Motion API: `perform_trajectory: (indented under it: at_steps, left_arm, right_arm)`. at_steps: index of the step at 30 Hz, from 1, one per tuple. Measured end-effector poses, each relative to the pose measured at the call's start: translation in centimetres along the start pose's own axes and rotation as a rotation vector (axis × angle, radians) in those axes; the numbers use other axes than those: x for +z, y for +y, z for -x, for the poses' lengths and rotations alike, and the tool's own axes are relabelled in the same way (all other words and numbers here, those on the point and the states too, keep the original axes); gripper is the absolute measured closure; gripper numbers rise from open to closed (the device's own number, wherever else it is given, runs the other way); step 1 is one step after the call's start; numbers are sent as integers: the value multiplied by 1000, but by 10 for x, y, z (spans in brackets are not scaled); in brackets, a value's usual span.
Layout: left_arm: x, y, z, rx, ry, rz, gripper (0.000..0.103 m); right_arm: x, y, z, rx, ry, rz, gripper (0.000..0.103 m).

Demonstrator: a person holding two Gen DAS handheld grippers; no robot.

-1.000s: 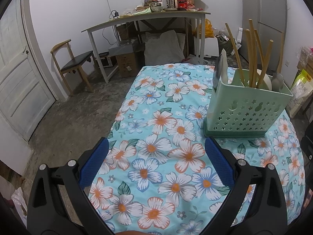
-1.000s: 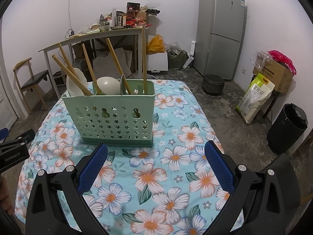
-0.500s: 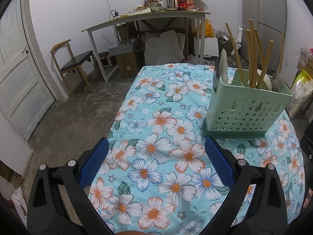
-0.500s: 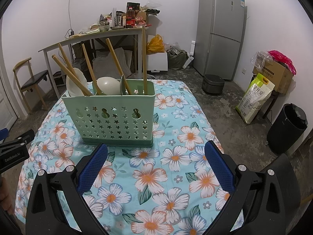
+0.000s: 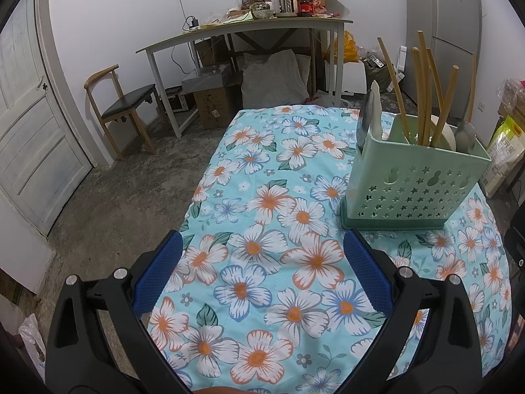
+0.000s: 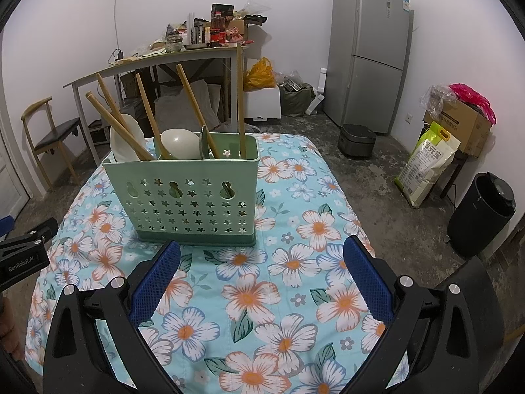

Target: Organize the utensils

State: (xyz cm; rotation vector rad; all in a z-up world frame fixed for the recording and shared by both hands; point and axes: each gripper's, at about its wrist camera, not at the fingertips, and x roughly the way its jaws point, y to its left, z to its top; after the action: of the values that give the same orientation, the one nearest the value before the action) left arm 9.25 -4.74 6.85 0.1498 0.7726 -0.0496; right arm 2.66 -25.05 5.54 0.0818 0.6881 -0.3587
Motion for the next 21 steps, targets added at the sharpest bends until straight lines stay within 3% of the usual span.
perform_trajectory:
  at_steps: [21]
  left_arm:
    - [5, 1, -4, -2, 3, 1, 8]
  right_arm:
    - [0, 0, 0, 0, 0, -1, 6]
